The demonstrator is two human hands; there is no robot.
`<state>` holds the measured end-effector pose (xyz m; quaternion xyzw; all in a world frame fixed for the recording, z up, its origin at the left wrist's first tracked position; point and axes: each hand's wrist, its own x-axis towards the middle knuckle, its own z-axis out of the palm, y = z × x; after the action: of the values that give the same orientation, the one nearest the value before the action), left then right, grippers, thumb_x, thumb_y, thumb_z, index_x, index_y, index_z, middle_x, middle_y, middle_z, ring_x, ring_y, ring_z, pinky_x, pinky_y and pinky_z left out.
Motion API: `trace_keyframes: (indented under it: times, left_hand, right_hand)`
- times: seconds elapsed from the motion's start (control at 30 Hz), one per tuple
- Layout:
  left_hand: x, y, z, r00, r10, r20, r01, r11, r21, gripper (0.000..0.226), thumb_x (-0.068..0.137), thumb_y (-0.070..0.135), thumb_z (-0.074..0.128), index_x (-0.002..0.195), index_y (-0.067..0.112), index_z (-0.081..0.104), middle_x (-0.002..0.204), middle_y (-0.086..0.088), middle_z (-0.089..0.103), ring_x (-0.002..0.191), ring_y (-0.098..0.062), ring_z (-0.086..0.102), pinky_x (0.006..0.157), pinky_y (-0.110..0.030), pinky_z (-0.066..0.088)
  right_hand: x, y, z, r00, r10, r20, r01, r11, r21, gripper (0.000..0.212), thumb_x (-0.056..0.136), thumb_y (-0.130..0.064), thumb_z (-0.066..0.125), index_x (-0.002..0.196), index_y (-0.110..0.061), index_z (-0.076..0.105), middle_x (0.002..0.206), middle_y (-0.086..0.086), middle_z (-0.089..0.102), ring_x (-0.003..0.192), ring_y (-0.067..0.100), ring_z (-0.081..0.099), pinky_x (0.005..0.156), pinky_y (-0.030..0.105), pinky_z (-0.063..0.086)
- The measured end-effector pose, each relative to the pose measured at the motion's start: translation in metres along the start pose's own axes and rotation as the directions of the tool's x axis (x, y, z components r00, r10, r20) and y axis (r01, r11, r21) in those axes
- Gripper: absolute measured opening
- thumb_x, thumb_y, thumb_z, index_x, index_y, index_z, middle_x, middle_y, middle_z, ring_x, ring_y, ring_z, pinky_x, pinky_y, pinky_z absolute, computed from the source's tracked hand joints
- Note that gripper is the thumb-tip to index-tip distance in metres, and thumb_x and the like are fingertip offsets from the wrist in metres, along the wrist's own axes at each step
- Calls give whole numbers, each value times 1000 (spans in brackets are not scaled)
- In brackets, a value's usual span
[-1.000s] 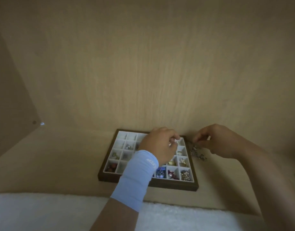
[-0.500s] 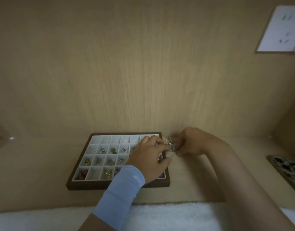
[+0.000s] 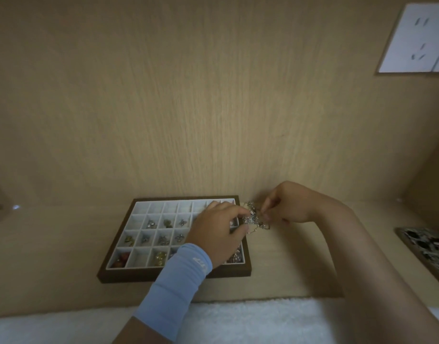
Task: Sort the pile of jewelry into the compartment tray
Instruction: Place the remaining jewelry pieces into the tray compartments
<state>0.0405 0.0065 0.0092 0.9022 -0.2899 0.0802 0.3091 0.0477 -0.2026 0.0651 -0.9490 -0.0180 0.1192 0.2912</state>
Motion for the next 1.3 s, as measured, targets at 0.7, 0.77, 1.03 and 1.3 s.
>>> trace_keyframes:
  times: [0.7, 0.77, 1.03, 1.3]
  left_hand:
    - [4, 9, -15, 972, -206, -111, 112, 826, -552, 18, 85, 19, 72, 99, 29, 72, 85, 13, 75, 87, -2, 68, 85, -24, 53]
    - [4, 8, -21, 968, -218, -123, 112, 816, -566, 15, 85, 18, 73, 97, 26, 73, 85, 12, 75, 83, 0, 69, 81, -20, 54]
    - [6, -13, -51, 974, -163, -158, 68, 873, -483, 11, 82, 18, 76, 89, 27, 75, 81, 12, 74, 77, -4, 68, 75, -21, 56]
    - [3, -29, -66, 970, -138, -198, 21, 864, -503, 13, 80, 14, 77, 90, 21, 76, 82, 8, 75, 76, -9, 70, 76, -24, 57]
  right_hand:
    - [-16, -26, 1, 979, -195, 57, 150, 885, 441, 22, 96, -23, 64, 77, -25, 74, 63, -11, 68, 54, 9, 53, 47, 19, 31]
    - [-15, -30, 3, 978, -204, 48, 158, 868, 471, 23, 95, -25, 65, 75, -27, 76, 72, -6, 70, 56, 11, 54, 47, 19, 32]
    - [-8, -50, 23, 980, -194, -51, 186, 786, 589, 20, 96, -26, 63, 89, -12, 75, 76, -2, 72, 54, 11, 52, 44, 18, 35]
    - [-5, -68, 36, 982, -162, -100, 188, 730, 657, 23, 97, -25, 62, 92, -6, 75, 79, 1, 72, 50, 9, 50, 43, 18, 30]
